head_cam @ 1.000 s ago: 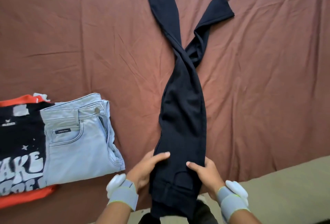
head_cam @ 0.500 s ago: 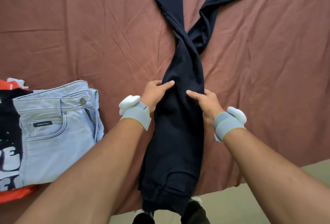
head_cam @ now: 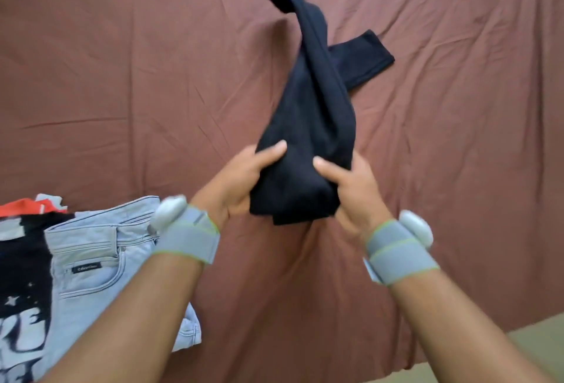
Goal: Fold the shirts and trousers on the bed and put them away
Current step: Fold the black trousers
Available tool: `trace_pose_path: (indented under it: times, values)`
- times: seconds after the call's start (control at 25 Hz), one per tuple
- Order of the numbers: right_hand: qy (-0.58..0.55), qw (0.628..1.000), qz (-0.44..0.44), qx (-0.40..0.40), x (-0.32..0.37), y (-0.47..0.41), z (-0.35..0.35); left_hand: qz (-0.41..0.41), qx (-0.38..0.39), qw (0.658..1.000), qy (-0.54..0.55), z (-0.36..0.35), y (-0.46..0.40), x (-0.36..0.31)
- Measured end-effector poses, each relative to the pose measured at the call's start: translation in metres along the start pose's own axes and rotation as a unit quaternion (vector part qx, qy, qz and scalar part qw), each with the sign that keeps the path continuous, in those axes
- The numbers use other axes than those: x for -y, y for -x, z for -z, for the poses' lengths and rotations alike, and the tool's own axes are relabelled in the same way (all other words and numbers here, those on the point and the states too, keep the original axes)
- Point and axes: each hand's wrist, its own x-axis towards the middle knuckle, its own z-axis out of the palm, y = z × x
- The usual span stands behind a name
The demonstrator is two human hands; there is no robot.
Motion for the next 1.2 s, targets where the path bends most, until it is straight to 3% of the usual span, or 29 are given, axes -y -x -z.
trace_pose_path:
  times: [0.16, 0.36, 0.52, 0.64, 0.76, 0.92, 1.04, 1.2]
  values:
    - [0.010, 0.994, -0.103, -0.023, -0.039, 0.054, 0.036, 0.090, 0.001, 0.995, 0.043, 0.016, 0.047, 0.066]
    - [-0.012, 0.991, -0.134, -0.008, -0.036, 0.057, 0.025, 0.149, 0.025, 0.980, 0.127, 0.023, 0.049, 0.054]
    - [0.007, 0.992, -0.129, 0.007, -0.027, 0.047, 0.024, 0.165, 0.024, 0.986, 0.011, 0.016, 0.015, 0.014]
    - [0.029, 0.986, -0.147, 0.079, -0.024, 0.054, 0.030, 0.184, 0.018, 0.982, -0.043, 0.007, 0.003, 0.004]
    - [0.017, 0.980, -0.163, 0.109, -0.004, 0.041, 0.035, 0.150, -0.011, 0.987, -0.063, 0.008, 0.008, 0.020]
    - [0.112, 0.951, -0.262, 0.123, 0.012, 0.009, 0.028, 0.091, 0.029, 0.994, -0.061, 0.017, 0.036, 0.052]
    - [0.153, 0.951, -0.261, 0.064, -0.017, 0.017, 0.030, 0.153, 0.023, 0.988, -0.024, 0.013, 0.042, 0.059]
    - [0.054, 0.978, -0.202, 0.004, -0.043, 0.040, 0.041, 0.213, -0.034, 0.976, -0.025, 0.010, 0.007, 0.054]
